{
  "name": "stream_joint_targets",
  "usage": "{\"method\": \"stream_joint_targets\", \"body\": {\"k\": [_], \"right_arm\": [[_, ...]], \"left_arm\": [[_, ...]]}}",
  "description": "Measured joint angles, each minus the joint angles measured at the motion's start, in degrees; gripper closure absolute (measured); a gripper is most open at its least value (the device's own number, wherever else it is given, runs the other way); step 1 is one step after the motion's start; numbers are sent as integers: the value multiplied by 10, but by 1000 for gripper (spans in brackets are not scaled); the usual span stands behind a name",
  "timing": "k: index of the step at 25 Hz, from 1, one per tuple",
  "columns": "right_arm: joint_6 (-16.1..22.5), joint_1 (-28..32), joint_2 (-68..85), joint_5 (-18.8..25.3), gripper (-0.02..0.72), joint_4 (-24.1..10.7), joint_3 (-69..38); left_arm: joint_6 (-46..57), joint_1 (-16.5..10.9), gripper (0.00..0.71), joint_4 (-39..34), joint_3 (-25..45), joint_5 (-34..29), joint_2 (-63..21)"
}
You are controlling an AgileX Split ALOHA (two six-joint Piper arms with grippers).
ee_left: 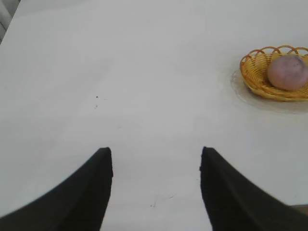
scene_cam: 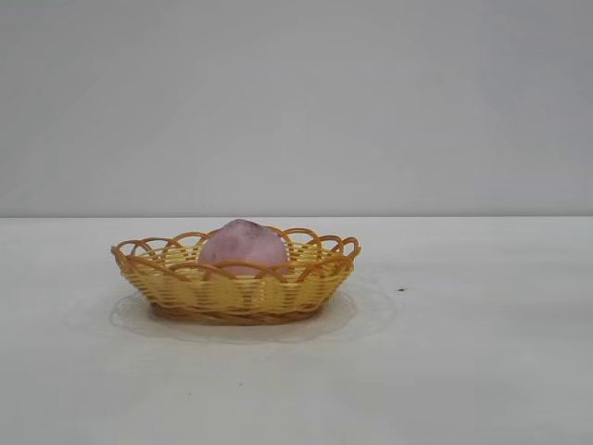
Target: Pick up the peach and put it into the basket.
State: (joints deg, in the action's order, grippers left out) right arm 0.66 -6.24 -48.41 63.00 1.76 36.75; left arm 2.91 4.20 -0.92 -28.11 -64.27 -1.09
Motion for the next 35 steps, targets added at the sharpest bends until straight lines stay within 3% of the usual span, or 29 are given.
{"method": "stream_joint_targets", "body": {"k": [5, 23, 35], "right_arm": [[1, 0, 125, 26, 321, 0, -52], [1, 0, 478, 19, 321, 0, -87], [0, 0, 494, 22, 321, 0, -87]], "left_arm": [[0, 0, 351, 0, 0, 0, 0], [0, -14, 351, 0, 0, 0, 0], [0, -14, 351, 1, 0, 0, 0]]}}
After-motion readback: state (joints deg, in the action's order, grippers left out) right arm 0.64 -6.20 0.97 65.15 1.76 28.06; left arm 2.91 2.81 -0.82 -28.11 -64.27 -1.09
